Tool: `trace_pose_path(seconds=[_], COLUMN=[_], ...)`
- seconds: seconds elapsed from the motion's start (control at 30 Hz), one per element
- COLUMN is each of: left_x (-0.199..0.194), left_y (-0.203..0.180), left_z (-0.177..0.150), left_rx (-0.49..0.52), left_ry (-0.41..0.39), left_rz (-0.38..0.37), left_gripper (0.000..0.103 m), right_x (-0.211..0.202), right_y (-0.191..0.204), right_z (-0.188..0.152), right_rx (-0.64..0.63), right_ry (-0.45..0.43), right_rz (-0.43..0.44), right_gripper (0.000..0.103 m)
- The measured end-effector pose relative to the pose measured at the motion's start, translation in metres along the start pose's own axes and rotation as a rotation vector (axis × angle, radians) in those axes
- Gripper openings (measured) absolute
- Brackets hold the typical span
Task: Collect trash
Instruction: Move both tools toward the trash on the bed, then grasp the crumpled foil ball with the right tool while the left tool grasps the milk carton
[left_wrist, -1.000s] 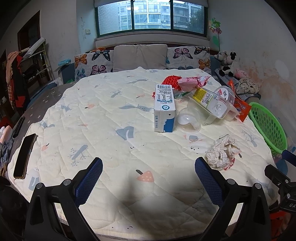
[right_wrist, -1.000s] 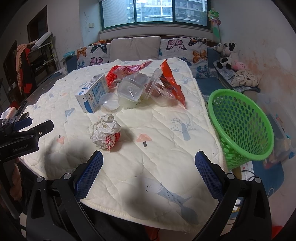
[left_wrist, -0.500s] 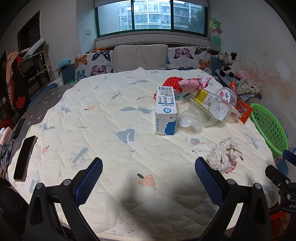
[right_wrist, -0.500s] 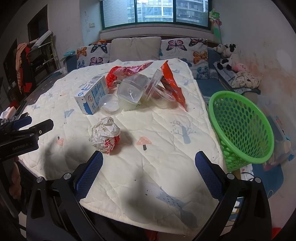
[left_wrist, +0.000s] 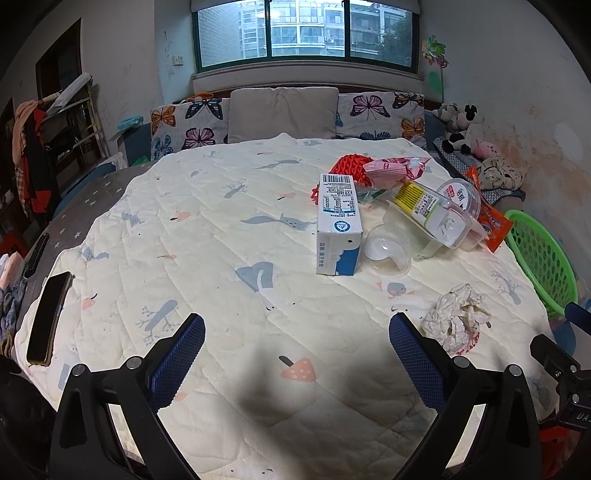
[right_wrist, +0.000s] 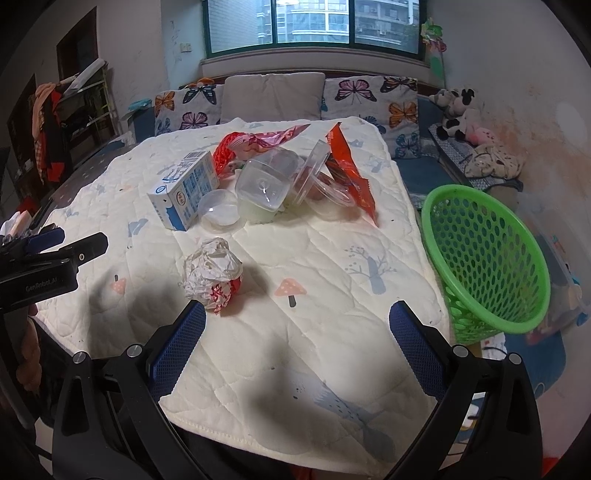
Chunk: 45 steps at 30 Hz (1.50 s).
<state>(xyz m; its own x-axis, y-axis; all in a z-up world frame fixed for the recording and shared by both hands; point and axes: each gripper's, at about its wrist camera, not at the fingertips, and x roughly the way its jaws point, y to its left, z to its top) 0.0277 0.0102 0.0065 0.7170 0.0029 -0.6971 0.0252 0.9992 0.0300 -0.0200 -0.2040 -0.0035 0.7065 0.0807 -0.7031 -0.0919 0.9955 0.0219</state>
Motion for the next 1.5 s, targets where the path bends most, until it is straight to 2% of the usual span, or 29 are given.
trace_pose_path(seconds=[0.57,0.93,1.13,1.27,1.5], left_x=[0.018,0.036,0.046,0.054,0.074], left_y=[0.007,0.016,0.017,0.013,0.003], left_z=[0.016,0.041,0.054,0.063,0.083], left_rx=[0.012,0.003,0.009,0.018,0.025], left_ry=[0.015,0.019,0.024,0.029,0.048], left_rz=[-0.001,0.001,-0.021,-0.042,-0.092], left_gripper=[0.097,0.097,0.097,0.097,0.096], right_x=[0.022,0.045,0.061,0.074,0.085], right_y=[0.013,0.024,0.037,0.041,0.042], right_z=[0.010,0.018,0.020,0.020,0.018], right_rx=[-0.037,-0.062,-0.088,-0.086,-0.066], right_ry=[0.024,0.052,0.075,0.102,0.131], right_rz=[0.051,0.118,0.161,0.189,0.236], right_gripper=[0.099,0.096,0.092,0.085,0.067])
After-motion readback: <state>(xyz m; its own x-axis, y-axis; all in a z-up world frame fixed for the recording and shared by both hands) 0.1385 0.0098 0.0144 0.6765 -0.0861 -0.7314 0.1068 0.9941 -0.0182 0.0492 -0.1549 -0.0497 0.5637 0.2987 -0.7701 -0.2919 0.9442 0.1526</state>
